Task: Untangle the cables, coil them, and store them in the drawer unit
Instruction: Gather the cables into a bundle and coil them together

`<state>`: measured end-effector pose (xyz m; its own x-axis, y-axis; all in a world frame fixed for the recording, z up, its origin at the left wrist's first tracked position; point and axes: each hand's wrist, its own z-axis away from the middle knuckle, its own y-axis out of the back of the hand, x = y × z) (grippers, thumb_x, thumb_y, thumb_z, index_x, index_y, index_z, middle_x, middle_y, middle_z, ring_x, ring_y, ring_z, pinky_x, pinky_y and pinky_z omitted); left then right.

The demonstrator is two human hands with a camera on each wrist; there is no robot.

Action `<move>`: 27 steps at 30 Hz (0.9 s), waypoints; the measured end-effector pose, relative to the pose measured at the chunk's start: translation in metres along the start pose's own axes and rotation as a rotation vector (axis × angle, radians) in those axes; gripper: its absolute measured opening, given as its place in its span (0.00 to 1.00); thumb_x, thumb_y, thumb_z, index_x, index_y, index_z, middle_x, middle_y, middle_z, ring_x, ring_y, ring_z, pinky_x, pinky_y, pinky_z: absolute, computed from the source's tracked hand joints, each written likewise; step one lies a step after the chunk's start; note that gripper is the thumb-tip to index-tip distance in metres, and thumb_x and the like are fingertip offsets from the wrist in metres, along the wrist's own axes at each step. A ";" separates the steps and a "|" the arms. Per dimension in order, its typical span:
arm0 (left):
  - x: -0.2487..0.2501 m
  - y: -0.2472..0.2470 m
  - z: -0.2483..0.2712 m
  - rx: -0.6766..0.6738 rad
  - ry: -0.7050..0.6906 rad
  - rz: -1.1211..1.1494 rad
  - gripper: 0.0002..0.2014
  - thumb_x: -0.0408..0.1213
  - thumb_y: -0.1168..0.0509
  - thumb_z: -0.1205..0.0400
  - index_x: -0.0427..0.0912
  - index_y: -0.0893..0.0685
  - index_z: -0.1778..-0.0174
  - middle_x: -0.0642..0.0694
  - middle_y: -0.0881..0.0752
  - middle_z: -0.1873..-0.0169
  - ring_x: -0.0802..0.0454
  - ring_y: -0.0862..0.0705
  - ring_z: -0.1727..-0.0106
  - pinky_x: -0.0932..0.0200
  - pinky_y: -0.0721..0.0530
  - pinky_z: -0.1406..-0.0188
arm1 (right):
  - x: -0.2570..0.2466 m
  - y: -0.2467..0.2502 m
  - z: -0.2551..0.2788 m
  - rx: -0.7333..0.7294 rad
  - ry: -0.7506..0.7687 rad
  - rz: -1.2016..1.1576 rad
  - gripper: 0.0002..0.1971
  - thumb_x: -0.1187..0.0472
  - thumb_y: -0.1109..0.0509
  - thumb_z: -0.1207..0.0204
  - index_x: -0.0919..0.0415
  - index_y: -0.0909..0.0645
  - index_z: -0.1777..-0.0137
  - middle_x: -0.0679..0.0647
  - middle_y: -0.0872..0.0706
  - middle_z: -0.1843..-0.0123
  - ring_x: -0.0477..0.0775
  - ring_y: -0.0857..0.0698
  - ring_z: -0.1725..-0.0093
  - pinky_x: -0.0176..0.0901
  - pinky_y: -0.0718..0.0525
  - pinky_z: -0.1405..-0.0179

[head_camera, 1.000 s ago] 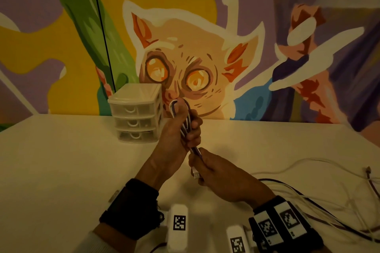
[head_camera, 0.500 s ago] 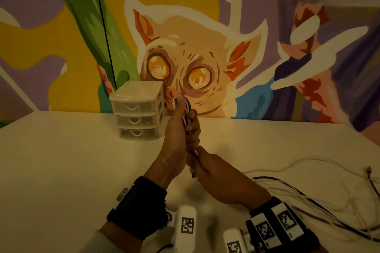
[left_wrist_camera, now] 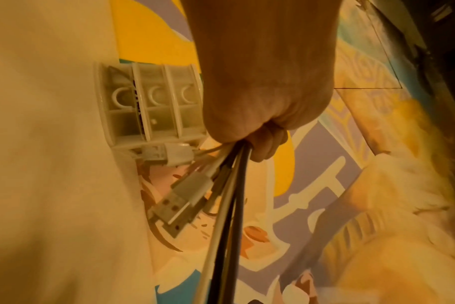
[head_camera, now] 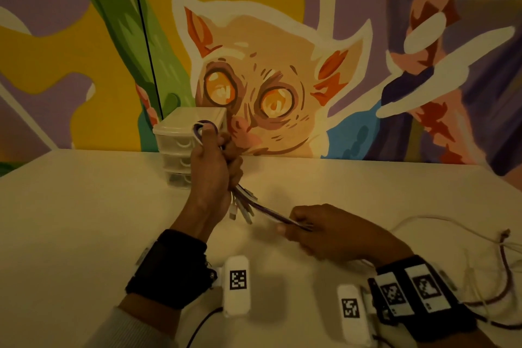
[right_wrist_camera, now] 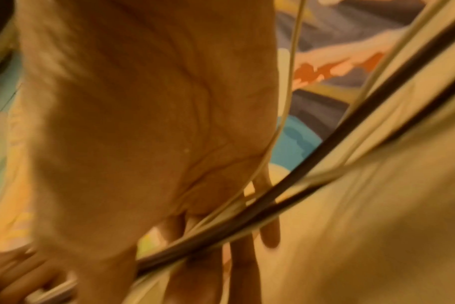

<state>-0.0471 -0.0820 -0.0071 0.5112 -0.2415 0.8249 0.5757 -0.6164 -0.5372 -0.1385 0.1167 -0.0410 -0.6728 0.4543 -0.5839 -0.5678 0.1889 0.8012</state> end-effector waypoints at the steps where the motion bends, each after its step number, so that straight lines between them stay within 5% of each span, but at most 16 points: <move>1: 0.000 0.002 -0.001 0.006 -0.001 0.014 0.23 0.53 0.47 0.04 0.51 0.29 0.66 0.54 0.36 0.75 0.59 0.45 0.80 0.63 0.49 0.84 | 0.004 0.005 0.002 -0.017 -0.027 0.018 0.28 0.23 0.37 0.22 0.49 0.17 0.51 0.53 0.07 0.59 0.44 0.12 0.66 0.49 0.10 0.55; 5: -0.001 0.003 -0.001 0.049 -0.013 0.008 0.23 0.53 0.48 0.04 0.50 0.29 0.65 0.54 0.35 0.76 0.59 0.44 0.80 0.64 0.46 0.86 | 0.014 0.020 0.009 -0.086 -0.037 -0.048 0.24 0.29 0.39 0.16 0.48 0.14 0.53 0.46 0.15 0.64 0.37 0.19 0.71 0.36 0.16 0.62; 8: -0.002 0.004 0.001 0.042 -0.051 -0.055 0.23 0.55 0.48 0.04 0.50 0.29 0.65 0.54 0.35 0.76 0.58 0.44 0.79 0.63 0.46 0.84 | 0.017 0.026 0.011 0.032 0.006 -0.048 0.23 0.32 0.45 0.13 0.43 0.14 0.53 0.43 0.20 0.63 0.34 0.23 0.71 0.28 0.25 0.64; 14: -0.010 -0.005 0.014 -0.077 -0.162 -0.329 0.26 0.59 0.50 0.05 0.52 0.34 0.68 0.50 0.38 0.73 0.56 0.43 0.76 0.62 0.43 0.81 | 0.020 0.024 0.008 0.171 0.016 -0.171 0.09 0.42 0.41 0.09 0.41 0.21 0.40 0.45 0.14 0.58 0.34 0.19 0.68 0.40 0.22 0.60; 19: -0.014 -0.009 0.016 -0.165 -0.131 -0.421 0.25 0.60 0.51 0.06 0.50 0.34 0.65 0.48 0.38 0.72 0.57 0.42 0.77 0.65 0.40 0.82 | 0.015 0.022 0.002 0.390 0.209 0.202 0.08 0.42 0.42 0.09 0.39 0.22 0.41 0.40 0.18 0.66 0.45 0.17 0.66 0.47 0.16 0.63; 21: -0.017 -0.010 0.019 -0.194 -0.085 -0.428 0.25 0.60 0.51 0.06 0.48 0.32 0.63 0.48 0.32 0.72 0.59 0.41 0.78 0.65 0.40 0.82 | 0.007 0.023 0.005 0.474 0.251 0.279 0.06 0.45 0.38 0.09 0.38 0.19 0.42 0.35 0.17 0.62 0.46 0.15 0.60 0.53 0.12 0.57; 25: -0.022 -0.016 0.024 -0.256 -0.018 -0.572 0.30 0.64 0.51 0.07 0.40 0.18 0.50 0.57 0.14 0.73 0.58 0.39 0.81 0.65 0.39 0.82 | -0.005 0.024 0.012 0.424 0.152 0.139 0.10 0.46 0.42 0.08 0.45 0.22 0.35 0.46 0.09 0.50 0.48 0.11 0.53 0.50 0.12 0.50; 27: -0.025 -0.017 0.023 -0.305 0.008 -0.599 0.28 0.65 0.49 0.08 0.44 0.15 0.43 0.53 0.04 0.58 0.57 0.38 0.80 0.63 0.39 0.81 | -0.009 0.024 0.015 0.366 0.086 -0.034 0.06 0.48 0.44 0.07 0.45 0.29 0.36 0.51 0.08 0.45 0.52 0.09 0.46 0.53 0.13 0.43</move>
<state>-0.0548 -0.0478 -0.0224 0.1541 0.2030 0.9670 0.5517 -0.8296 0.0862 -0.1389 0.1306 -0.0151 -0.7028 0.3705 -0.6073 -0.3941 0.5079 0.7660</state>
